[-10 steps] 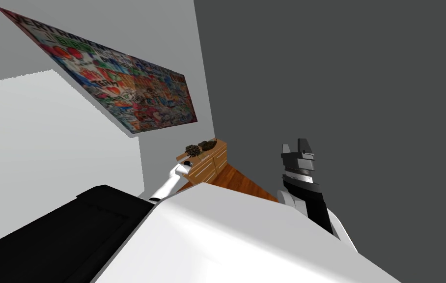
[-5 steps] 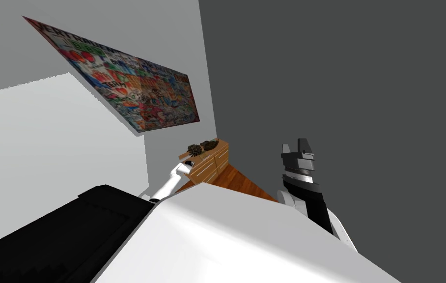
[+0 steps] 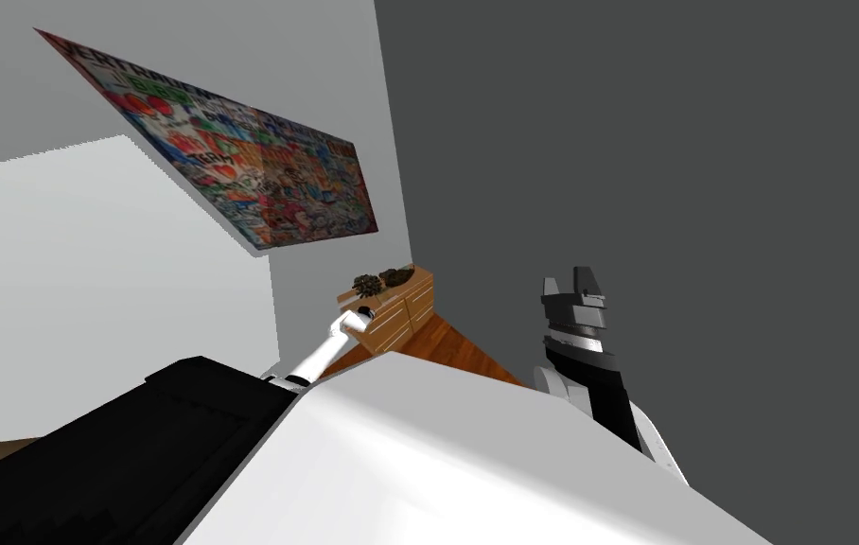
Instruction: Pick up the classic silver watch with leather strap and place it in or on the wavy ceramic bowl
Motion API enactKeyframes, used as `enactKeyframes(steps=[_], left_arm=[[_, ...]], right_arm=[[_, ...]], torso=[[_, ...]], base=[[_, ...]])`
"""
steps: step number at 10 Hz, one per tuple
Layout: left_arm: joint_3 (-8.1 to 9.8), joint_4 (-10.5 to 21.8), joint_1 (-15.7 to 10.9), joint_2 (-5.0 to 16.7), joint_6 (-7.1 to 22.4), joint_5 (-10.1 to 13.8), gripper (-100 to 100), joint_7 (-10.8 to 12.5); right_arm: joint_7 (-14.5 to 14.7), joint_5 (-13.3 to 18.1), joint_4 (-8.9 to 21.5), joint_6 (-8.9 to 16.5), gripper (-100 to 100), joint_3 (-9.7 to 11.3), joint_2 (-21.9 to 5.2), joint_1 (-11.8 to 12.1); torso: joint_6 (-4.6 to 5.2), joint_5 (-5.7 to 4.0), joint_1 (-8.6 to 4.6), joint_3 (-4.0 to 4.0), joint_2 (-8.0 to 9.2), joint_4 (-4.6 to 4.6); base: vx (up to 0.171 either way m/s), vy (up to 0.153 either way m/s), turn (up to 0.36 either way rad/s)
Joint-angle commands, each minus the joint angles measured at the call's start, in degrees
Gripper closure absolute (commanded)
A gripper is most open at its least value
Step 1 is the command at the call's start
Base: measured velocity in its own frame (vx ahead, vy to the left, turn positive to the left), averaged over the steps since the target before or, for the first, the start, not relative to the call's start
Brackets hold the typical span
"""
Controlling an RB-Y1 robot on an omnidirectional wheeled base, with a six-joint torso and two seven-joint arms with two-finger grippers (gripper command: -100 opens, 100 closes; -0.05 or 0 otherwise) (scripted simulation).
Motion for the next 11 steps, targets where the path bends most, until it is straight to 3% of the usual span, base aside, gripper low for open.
enactKeyframes(steps=[1, 4, 5, 6, 8, 11], left_arm=[[-1.76, -0.5, -0.8, 1.9, 1.4, 1.7, 100, -0.1], [-3.98, -1.2, -2.6, 4.5, 3.3, 5.0, 100, -0.1], [-3.89, -1.2, -3.0, 5.0, 4.0, 6.0, 100, -0.2], [-2.71, -0.9, -3.6, 5.6, 5.1, 7.3, 100, -0.5], [-1.22, -0.6, -3.9, 6.0, 6.0, 8.0, 100, -0.9], [1.92, 0.0, -4.3, 6.6, 7.6, 8.8, 100, -1.7]], right_arm=[[0.0, 0.0, 0.0, 0.0, 0, 0.0, 0.0, 0.0], [0.0, 0.0, 0.0, 0.0, 0, 0.0, 0.0, 0.0], [0.0, 0.0, 0.0, 0.0, 0, 0.0, 0.0, 0.0], [0.0, 0.0, 0.0, 0.0, 0, 0.0, 0.0, 0.0], [0.0, 0.0, 0.0, 0.0, 0, 0.0, 0.0, 0.0], [0.0, 0.0, 0.0, 0.0, 0, 0.0, 0.0, 0.0]], torso=[[0.0, 0.0, 0.0, 0.0, 0.0, 0.0], [0.12, -0.05, -0.24, -0.14, -0.28, -0.02], [0.12, -0.02, -0.04, -0.15, -0.3, -0.02], [0.07, 0.02, 0.29, -0.15, -0.32, -0.01], [0.03, 0.13, 0.99, -0.35, -0.7, -0.05], [-0.15, 0.31, 1.68, -0.33, -0.61, -0.09]], base=[[-0.017, -0.243, -0.048], [0.046, -0.251, -0.059], [0.06, -0.124, -0.081], [0.138, -0.045, -0.12], [0.173, 0.057, -0.105], [0.144, 0.149, -0.083]])
